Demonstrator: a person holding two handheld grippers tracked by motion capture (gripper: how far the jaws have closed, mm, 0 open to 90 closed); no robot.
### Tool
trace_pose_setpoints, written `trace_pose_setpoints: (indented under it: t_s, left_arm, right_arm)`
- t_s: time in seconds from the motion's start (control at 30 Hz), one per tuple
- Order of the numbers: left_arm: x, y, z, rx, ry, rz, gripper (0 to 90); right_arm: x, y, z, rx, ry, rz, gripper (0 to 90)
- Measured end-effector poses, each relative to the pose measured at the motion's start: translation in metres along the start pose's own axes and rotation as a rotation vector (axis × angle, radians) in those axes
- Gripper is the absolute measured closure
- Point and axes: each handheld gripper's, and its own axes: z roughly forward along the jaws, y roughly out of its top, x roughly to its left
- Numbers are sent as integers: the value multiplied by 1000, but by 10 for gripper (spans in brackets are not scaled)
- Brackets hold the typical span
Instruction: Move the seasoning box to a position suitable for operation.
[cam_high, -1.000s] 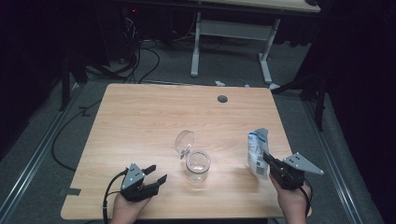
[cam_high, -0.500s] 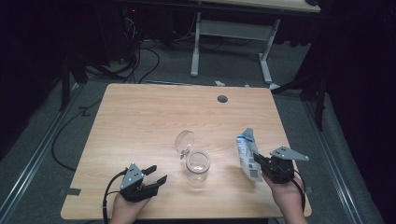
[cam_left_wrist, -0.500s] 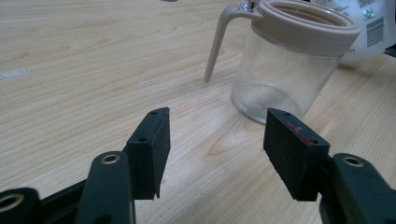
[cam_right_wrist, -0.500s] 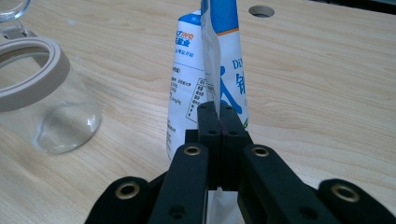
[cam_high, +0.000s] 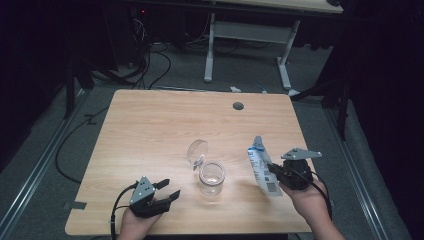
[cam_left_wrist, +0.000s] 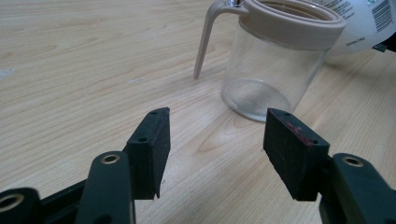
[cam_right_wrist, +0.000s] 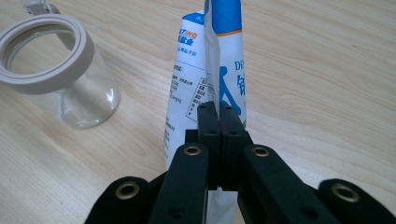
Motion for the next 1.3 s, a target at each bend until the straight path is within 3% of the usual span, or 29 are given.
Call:
trace_pose_setpoints:
  t_s: [0.37, 1.3]
  left_arm:
    - [0, -1, -1, 0, 1, -1, 419]
    - [0, -3, -1, 3, -6, -6, 419]
  right_arm:
    - [2, 12, 4, 94, 2, -41, 900]
    - [-2, 34, 7, 332, 59, -52, 900]
